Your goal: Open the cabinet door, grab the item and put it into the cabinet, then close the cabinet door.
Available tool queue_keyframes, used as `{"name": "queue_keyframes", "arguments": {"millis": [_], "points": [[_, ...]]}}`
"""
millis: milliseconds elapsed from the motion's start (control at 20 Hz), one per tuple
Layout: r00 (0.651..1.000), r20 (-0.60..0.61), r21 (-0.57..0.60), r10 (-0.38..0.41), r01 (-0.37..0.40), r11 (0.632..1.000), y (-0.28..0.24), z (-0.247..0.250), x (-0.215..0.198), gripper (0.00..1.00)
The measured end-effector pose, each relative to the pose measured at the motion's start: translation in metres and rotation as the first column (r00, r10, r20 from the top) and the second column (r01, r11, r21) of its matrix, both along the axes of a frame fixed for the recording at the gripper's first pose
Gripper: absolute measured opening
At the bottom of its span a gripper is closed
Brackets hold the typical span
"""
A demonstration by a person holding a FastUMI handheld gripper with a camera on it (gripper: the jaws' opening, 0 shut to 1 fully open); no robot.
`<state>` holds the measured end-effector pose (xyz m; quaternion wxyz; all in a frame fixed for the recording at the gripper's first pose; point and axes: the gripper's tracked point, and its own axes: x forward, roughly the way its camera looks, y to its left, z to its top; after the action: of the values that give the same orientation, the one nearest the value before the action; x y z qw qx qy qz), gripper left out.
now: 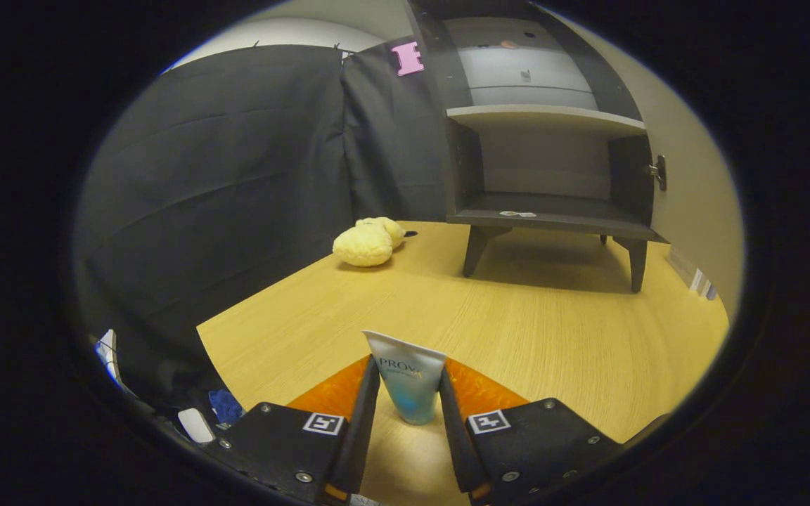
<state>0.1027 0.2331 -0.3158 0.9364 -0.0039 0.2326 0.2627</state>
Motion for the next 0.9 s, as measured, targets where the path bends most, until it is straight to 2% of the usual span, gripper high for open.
{"name": "queue_keyframes", "arguments": {"millis": [350,600,900], "points": [[1.0,-0.002,0.027,-0.023,0.023,0.999,-0.011,0.027,0.009,0.48],[0.996,0.065,0.054,-0.066,0.063,0.997,-0.022,0.092,0.04,0.48],[0.97,0.203,0.024,-0.137,0.135,0.991,-0.043,0.193,0.102,0.48]]}}
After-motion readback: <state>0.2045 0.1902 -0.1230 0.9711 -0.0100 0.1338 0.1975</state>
